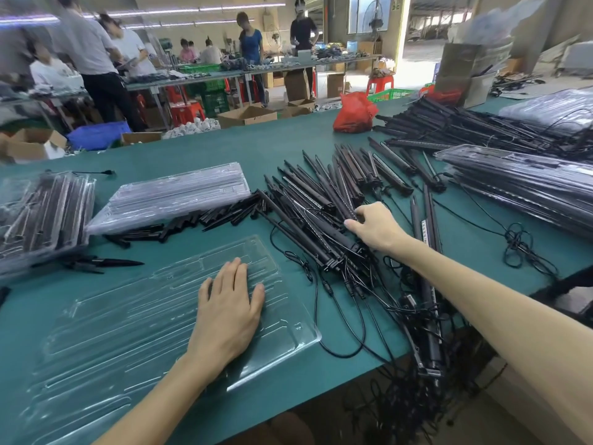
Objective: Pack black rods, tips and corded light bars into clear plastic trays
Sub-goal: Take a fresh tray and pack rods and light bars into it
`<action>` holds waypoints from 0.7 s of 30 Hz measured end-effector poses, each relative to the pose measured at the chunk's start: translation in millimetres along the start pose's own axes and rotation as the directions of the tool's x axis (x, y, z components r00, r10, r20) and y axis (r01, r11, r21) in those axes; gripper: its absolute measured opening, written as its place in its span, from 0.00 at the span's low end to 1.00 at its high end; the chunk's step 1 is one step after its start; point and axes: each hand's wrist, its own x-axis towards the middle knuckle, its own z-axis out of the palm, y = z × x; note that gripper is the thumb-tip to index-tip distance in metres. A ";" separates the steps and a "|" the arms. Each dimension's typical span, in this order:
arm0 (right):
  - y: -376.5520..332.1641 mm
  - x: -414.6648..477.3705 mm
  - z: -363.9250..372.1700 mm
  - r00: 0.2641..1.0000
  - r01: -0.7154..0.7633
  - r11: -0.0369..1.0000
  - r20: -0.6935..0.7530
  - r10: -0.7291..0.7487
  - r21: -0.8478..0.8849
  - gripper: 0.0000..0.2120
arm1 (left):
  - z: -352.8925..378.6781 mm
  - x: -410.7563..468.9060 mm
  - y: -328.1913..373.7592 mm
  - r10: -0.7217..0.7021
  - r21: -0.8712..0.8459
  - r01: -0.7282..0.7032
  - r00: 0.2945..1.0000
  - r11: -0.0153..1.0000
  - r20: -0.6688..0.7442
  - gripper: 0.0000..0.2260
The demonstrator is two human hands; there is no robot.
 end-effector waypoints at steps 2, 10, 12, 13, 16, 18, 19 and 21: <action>-2.2 4.2 0.1 1.000 0.002 1.000 -0.024 -0.002 0.000 0.20 | -0.1 -0.2 -0.2 0.003 0.001 -0.003 1.000 1.000 -0.006 0.30; 12.8 48.6 -12.3 0.976 -0.129 0.992 -0.173 0.130 0.017 0.17 | 0.1 -1.1 1.7 0.005 0.044 -0.005 1.000 0.999 0.004 0.29; 18.5 62.1 -15.0 0.980 -0.135 0.991 -0.144 0.136 0.014 0.20 | -0.4 -1.5 2.6 0.001 0.048 -0.002 1.000 0.999 0.013 0.30; 21.0 68.8 -15.9 0.982 -0.139 0.990 -0.124 0.140 0.011 0.21 | -0.6 -1.7 2.9 -0.005 0.043 0.005 1.000 0.999 0.017 0.30; 28.0 87.9 -15.9 0.988 -0.136 0.991 -0.073 0.135 -0.013 0.22 | -1.9 -1.3 4.8 -0.031 0.014 0.031 0.999 0.999 0.026 0.30; 30.7 97.2 -14.2 0.989 -0.140 0.990 -0.052 0.140 -0.008 0.21 | -2.8 -1.7 5.9 -0.040 0.008 0.040 0.999 0.999 0.030 0.31; 31.7 101.2 -13.0 0.987 -0.155 0.988 -0.043 0.155 0.008 0.21 | -3.5 -1.6 6.1 -0.044 0.004 0.044 0.999 0.999 0.031 0.31; 35.6 109.8 -8.1 0.979 -0.195 0.979 -0.050 0.197 0.053 0.20 | -4.3 -1.1 6.2 -0.052 0.005 0.052 0.998 0.999 0.035 0.31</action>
